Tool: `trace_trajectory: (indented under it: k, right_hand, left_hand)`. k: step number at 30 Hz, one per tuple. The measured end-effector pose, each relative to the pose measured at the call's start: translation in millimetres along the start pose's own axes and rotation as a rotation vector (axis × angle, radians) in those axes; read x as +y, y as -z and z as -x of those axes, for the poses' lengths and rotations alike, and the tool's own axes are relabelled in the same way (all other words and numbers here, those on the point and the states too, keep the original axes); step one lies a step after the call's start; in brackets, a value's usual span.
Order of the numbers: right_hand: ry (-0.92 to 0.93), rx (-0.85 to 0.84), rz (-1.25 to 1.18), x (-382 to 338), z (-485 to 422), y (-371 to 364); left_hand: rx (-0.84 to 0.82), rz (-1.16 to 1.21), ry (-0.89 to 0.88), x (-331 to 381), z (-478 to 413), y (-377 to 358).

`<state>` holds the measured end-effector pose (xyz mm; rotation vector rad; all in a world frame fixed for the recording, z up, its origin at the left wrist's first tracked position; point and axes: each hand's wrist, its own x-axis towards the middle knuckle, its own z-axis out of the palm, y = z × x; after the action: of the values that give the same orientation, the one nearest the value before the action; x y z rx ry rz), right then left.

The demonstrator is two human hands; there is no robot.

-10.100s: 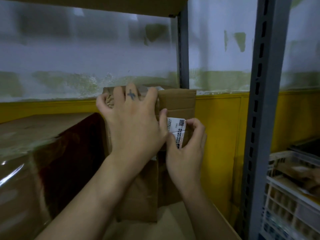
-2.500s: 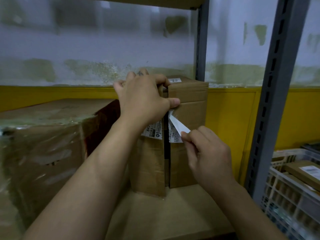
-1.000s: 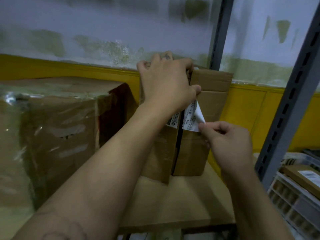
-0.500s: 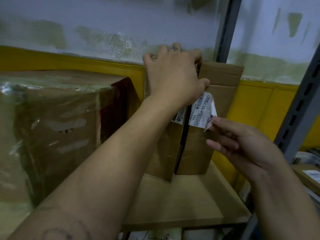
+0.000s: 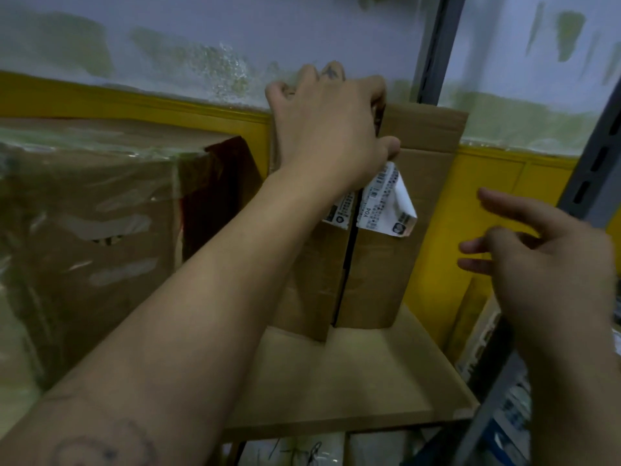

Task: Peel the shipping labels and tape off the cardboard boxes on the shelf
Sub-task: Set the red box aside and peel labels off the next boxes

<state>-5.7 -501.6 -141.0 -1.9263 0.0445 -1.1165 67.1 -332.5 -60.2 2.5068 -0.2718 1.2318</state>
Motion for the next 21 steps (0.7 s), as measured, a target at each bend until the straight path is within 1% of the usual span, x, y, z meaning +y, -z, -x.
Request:
trace_trajectory:
  k: [1, 4, 5, 9, 12, 15, 19, 21]
  right_hand:
    - [-0.035, -0.056, 0.009, 0, -2, -3]
    - [-0.078, -0.289, 0.158, -2, 2, -22]
    - [-0.09, -0.321, 0.197, -1, 3, -29]
    - [-0.017, -0.305, 0.283, 2, 1, -46]
    - [0.124, -0.26, 0.338, 7, 0, -51]
    - [0.274, -0.247, 0.304, 9, 2, -52]
    - [0.259, -0.241, 0.225, 16, -1, -51]
    - [0.188, -0.278, 0.101, 16, -1, -49]
  left_hand:
    - [0.0, -0.003, -0.005, 1, 0, 0]
    - [0.009, -0.01, -0.015, 4, 0, -2]
    - [0.01, -0.01, -0.015, 4, 0, -2]
    - [0.006, -0.011, -0.012, 2, 2, 0]
    - [-0.005, -0.017, -0.015, 1, 2, 1]
    - [0.0, -0.017, -0.016, 3, 3, 0]
    - [0.003, -0.014, -0.007, 4, 3, 1]
    - [-0.001, -0.012, -0.003, 4, 3, 1]
